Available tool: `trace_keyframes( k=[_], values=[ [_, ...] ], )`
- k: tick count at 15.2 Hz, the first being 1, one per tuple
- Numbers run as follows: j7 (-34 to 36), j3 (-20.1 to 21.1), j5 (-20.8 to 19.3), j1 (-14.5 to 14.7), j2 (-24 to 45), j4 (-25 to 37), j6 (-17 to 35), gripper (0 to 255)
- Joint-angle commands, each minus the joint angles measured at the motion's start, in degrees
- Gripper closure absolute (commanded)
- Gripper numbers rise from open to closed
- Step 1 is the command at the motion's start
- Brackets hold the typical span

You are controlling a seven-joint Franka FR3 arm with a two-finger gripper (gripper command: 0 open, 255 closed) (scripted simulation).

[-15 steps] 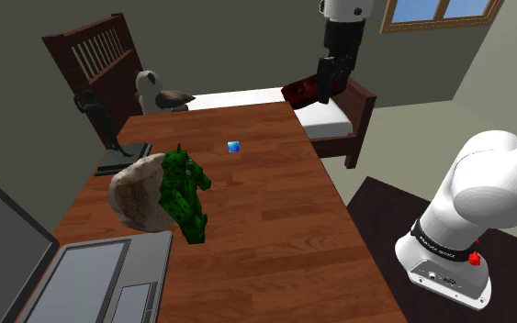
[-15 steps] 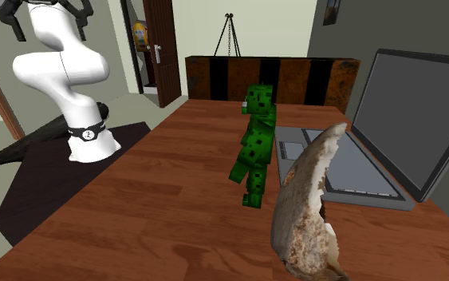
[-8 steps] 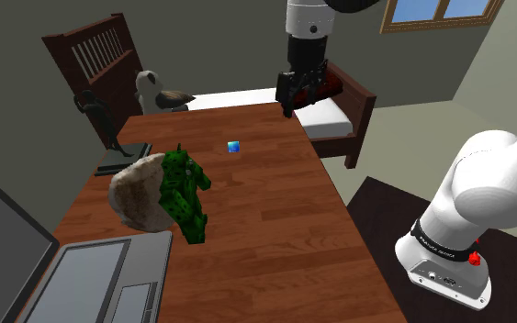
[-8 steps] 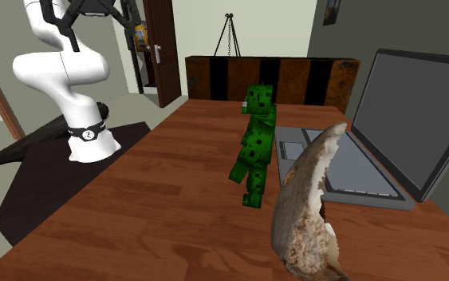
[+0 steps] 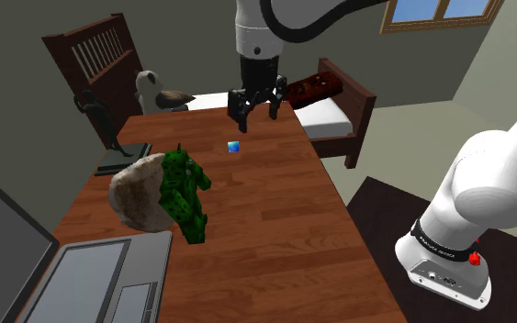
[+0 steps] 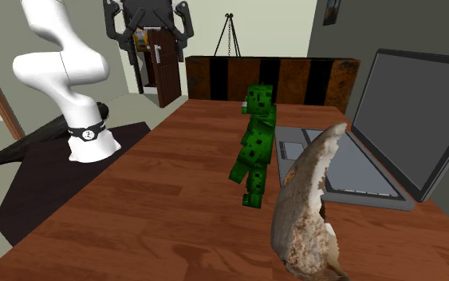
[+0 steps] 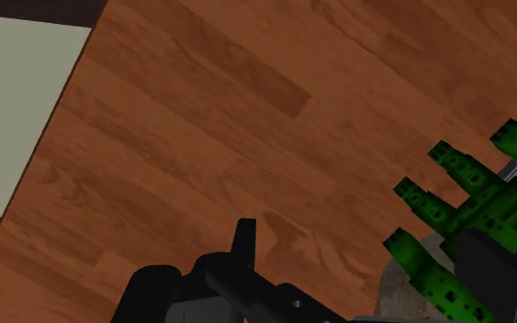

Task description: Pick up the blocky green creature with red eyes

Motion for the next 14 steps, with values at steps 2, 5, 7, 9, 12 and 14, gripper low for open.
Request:
trace_keyframes(
  k=[2, 5, 7, 9, 12, 14],
  values=[
    [5.9, 2.9, -1.9, 0.0, 5.7, 3.9, 2.4, 0],
    [12.0, 5.4, -4.9, 0.2, 12.0, 9.1, 3.7, 0],
    [16.1, 6.7, -7.5, 0.7, 16.5, 13.1, 4.2, 0],
    [20.2, 7.6, -10.4, 1.6, 21.3, 17.6, 4.2, 0],
    [25.8, 8.2, -14.9, 3.8, 28.6, 25.1, 3.4, 0],
    [29.2, 8.1, -17.8, 5.8, 33.7, 30.9, 2.3, 0]
  ],
)
